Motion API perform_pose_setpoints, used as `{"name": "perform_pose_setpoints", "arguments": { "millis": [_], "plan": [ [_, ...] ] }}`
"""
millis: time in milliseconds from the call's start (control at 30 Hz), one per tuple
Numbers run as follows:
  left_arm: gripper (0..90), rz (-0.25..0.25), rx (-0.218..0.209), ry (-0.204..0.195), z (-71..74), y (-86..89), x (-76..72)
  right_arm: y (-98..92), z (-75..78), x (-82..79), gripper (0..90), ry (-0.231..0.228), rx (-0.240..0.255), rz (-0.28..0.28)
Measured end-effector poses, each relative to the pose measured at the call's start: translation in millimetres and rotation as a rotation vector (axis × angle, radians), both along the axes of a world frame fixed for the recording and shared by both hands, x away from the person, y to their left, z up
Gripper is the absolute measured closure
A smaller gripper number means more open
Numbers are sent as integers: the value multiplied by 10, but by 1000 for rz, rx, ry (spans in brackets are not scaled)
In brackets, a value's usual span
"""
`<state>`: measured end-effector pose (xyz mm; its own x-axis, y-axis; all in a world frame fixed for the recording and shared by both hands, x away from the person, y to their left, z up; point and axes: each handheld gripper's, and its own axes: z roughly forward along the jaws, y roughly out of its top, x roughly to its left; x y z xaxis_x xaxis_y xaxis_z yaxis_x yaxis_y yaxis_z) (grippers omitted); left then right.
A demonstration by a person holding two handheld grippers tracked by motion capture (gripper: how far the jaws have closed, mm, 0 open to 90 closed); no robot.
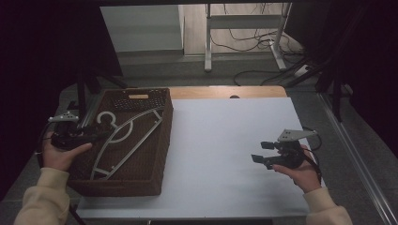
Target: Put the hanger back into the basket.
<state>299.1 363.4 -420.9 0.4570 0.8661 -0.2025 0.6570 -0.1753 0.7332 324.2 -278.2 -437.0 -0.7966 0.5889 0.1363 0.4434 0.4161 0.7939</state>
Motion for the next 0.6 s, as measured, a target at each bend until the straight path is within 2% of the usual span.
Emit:
{"name": "perform_pose_setpoints", "arguments": {
  "millis": [200,300,600],
  "plan": [
    [297,-59,-42,-15,-2,-162,-64,-12,-41,36,254,6,-5,-20],
    [275,-80,-48,-29,10,-268,-114,-7,-65,49,243,10,-14,-26],
    [220,-192,-67,-74,48,-729,-327,10,-69,47,221,7,-31,-51]
  ]
}}
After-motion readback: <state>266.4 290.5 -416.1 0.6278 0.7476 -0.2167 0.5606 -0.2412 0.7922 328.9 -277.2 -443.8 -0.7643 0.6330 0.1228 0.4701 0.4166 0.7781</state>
